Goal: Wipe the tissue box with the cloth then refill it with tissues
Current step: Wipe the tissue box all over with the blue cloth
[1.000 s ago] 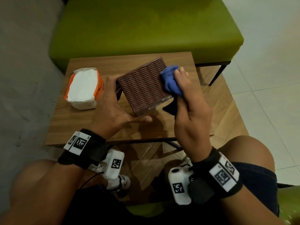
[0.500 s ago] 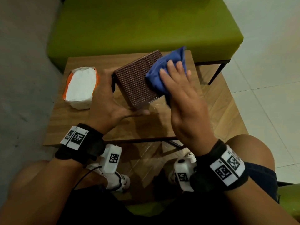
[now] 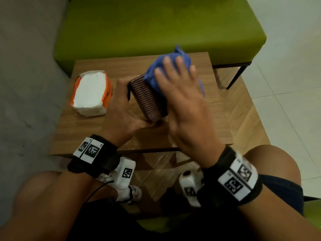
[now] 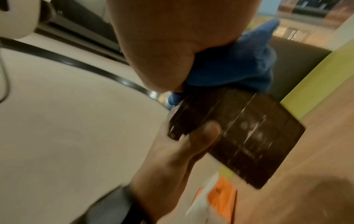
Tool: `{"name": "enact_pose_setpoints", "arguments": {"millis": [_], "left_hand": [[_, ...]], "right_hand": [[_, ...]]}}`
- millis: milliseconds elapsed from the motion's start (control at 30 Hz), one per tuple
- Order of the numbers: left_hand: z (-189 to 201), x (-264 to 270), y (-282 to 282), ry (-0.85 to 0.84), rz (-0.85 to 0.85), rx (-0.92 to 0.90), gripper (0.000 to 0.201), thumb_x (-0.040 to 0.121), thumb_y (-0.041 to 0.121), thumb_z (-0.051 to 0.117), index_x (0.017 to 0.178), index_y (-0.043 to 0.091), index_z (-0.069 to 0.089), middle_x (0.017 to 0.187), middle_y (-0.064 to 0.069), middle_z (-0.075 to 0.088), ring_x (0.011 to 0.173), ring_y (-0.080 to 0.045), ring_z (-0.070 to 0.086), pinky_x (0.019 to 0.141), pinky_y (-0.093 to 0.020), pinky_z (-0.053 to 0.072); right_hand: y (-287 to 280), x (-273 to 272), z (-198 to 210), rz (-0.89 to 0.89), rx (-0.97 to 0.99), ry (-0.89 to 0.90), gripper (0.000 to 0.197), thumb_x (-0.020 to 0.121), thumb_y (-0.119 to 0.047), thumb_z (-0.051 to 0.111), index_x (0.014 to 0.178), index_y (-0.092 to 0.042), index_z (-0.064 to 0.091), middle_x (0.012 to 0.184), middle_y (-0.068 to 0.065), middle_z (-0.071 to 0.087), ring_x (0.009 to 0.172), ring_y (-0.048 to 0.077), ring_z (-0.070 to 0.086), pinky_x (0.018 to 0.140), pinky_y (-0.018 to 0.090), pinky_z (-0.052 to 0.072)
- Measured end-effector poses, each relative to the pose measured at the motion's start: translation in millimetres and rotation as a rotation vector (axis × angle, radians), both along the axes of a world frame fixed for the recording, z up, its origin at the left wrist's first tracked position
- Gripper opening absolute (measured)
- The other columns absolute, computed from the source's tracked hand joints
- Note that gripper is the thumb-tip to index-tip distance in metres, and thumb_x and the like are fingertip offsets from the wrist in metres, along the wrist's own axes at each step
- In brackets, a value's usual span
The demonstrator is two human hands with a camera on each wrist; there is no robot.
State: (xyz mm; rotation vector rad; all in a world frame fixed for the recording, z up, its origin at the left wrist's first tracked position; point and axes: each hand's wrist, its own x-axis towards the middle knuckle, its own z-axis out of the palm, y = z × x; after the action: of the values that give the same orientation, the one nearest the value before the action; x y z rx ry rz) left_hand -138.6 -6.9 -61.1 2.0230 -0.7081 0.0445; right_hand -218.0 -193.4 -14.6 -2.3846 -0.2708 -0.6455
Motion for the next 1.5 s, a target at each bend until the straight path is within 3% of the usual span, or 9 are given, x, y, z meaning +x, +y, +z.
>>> {"name": "enact_pose_setpoints", "arguments": {"millis": [100, 167, 333, 533, 800, 933, 1167, 1333, 1500], "left_hand": [[-2, -5, 3, 0.071, -0.073, 0.36, 0.073, 0.074, 0.058, 0.052, 0.138, 0.024, 0.062, 0.151, 0.003, 0.059, 0.147, -0.033, 0.048, 0.126, -0.041, 0.029], [2, -9, 3, 0.078, -0.056, 0.241, 0.062, 0.071, 0.061, 0.066, 0.127, 0.041, 0.052, 0.138, 0.017, 0.054, 0.137, -0.015, 0.053, 0.12, -0.032, 0.037], [-1, -16, -2, 0.072, -0.005, -0.081, 0.102, 0.059, 0.055, 0.101, 0.14, 0.029, 0.043, 0.137, -0.009, 0.062, 0.128, -0.029, 0.065, 0.107, -0.056, 0.053], [-4, -23, -1, 0.065, -0.014, 0.114, 0.082, 0.069, 0.038, 0.092, 0.138, 0.025, 0.05, 0.147, -0.01, 0.059, 0.136, -0.013, 0.058, 0.114, -0.014, 0.039], [8, -31, -17, 0.114, 0.063, -0.035, 0.096, 0.073, 0.052, 0.095, 0.141, 0.008, 0.045, 0.141, -0.009, 0.061, 0.13, -0.012, 0.064, 0.108, -0.056, 0.052], [11, -44, -38, 0.229, 0.151, 0.092, 0.051, 0.102, 0.033, 0.062, 0.14, 0.005, 0.043, 0.138, 0.004, 0.065, 0.144, -0.021, 0.058, 0.117, -0.026, 0.045], [10, -21, -2, 0.101, 0.031, -0.073, 0.112, 0.054, 0.059, 0.102, 0.14, 0.022, 0.041, 0.144, -0.008, 0.059, 0.135, -0.022, 0.062, 0.11, -0.055, 0.054], [18, -23, -3, 0.233, 0.069, -0.228, 0.103, 0.052, 0.048, 0.104, 0.134, 0.033, 0.044, 0.143, 0.005, 0.062, 0.136, -0.014, 0.063, 0.108, -0.046, 0.058], [29, -16, -1, 0.35, 0.112, -0.338, 0.097, 0.06, 0.062, 0.097, 0.135, 0.023, 0.049, 0.133, 0.002, 0.067, 0.123, -0.01, 0.069, 0.092, -0.024, 0.059]], "right_hand": [[17, -11, -9, 0.222, -0.199, -0.005, 0.053, 0.099, 0.0, 0.048, 0.152, -0.001, 0.052, 0.164, 0.02, 0.042, 0.158, 0.04, 0.031, 0.132, 0.055, 0.016], [1, -6, -8, 0.208, -0.22, 0.007, 0.054, 0.099, -0.003, 0.047, 0.153, -0.005, 0.053, 0.165, 0.016, 0.043, 0.158, 0.034, 0.033, 0.132, 0.055, 0.019], [-15, 1, 4, -0.018, 0.084, 0.154, 0.046, 0.103, -0.005, 0.042, 0.149, -0.006, 0.051, 0.168, 0.015, 0.039, 0.162, 0.028, 0.025, 0.134, 0.048, 0.018], [-6, -15, -11, 0.246, -0.25, 0.035, 0.041, 0.104, -0.01, 0.053, 0.144, -0.007, 0.062, 0.164, 0.013, 0.045, 0.158, 0.031, 0.033, 0.132, 0.055, 0.019], [-7, -22, -6, -0.093, -0.134, -0.071, 0.035, 0.107, -0.012, 0.052, 0.138, -0.006, 0.069, 0.152, 0.012, 0.06, 0.119, 0.039, 0.055, 0.1, 0.044, 0.046], [3, -34, -12, 0.183, -0.302, -0.094, 0.035, 0.109, -0.018, 0.051, 0.138, -0.015, 0.07, 0.146, 0.005, 0.065, 0.125, 0.036, 0.057, 0.1, 0.048, 0.045], [-48, -4, -7, -0.059, 0.316, 0.051, 0.036, 0.107, -0.004, 0.054, 0.139, -0.013, 0.067, 0.147, 0.001, 0.064, 0.13, 0.021, 0.06, 0.112, 0.043, 0.048], [-46, 2, 1, 0.084, 0.793, 0.145, 0.037, 0.111, -0.001, 0.043, 0.146, -0.001, 0.055, 0.143, 0.007, 0.064, 0.136, 0.019, 0.06, 0.118, 0.041, 0.046], [-42, -4, -7, 0.111, 0.709, 0.191, 0.043, 0.112, -0.001, 0.041, 0.155, -0.002, 0.044, 0.153, 0.008, 0.056, 0.145, 0.012, 0.052, 0.121, 0.028, 0.04]]}}
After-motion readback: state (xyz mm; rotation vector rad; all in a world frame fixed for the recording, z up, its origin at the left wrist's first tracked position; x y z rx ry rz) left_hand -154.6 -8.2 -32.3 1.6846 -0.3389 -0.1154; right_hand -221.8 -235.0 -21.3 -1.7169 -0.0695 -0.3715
